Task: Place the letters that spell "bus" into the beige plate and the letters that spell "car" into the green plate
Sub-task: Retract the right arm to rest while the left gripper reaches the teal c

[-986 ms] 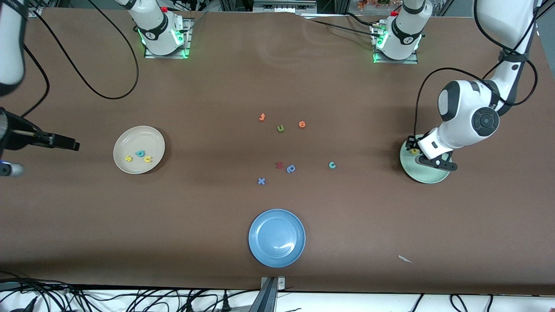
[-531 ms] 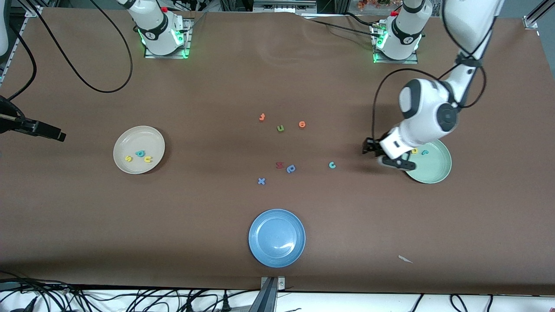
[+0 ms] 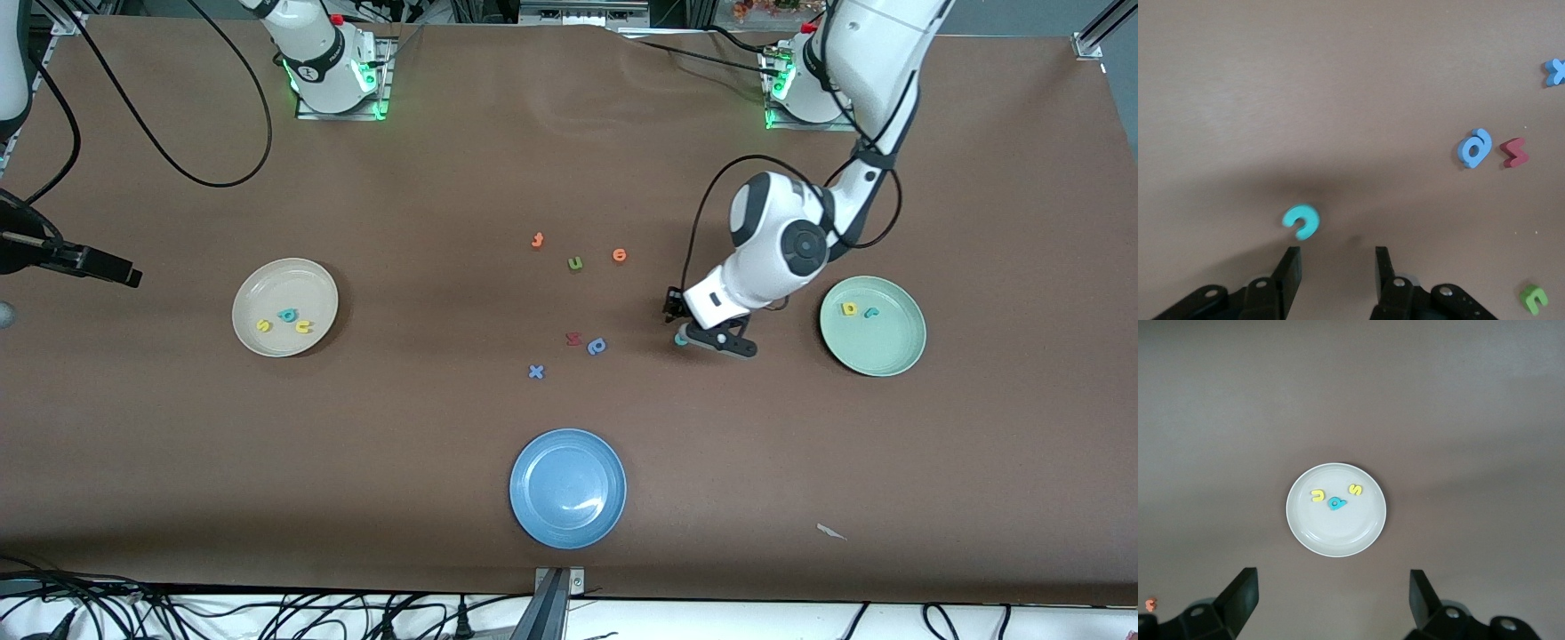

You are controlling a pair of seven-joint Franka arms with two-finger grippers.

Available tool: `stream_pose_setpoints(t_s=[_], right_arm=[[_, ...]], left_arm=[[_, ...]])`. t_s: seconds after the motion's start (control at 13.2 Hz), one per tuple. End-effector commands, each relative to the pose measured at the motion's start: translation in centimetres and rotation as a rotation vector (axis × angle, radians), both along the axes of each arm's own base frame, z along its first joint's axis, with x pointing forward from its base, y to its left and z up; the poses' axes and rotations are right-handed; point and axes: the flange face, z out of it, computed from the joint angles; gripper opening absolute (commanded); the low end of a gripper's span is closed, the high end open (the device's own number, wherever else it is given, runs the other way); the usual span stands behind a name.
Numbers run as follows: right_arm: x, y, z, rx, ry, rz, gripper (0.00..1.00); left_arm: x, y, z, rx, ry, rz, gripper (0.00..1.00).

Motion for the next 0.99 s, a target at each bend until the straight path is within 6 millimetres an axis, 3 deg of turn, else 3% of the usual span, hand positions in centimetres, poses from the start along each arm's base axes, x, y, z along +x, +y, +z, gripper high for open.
stream_pose_setpoints(t_s=[0.0,0.23,0.68,0.91], right_arm=[[-0.6,-0.2,0.8,-0.002,-0.018,-0.002,1.0],[-0.5,0.0,0.6,-0.001,-0.012,0.001,1.0],[-0.2,-0.1,0.2,-0.002,-0.015,0.001,1.0],[-0.2,-0.2,0.1,-0.002,-0.016,0.0,1.0]], left_arm=[[0.1,-1.3,-2.3,0.043,-0.044,-0.064,0.52],[0.5,-0.5,-2.6,0.1,-0.072,-0.128,0.52],[1.8,1.9,-1.0,0.136,-0.103,-0.131,0.52],[1.8,1.9,-1.7,0.139,-0.097,-0.133,0.5]])
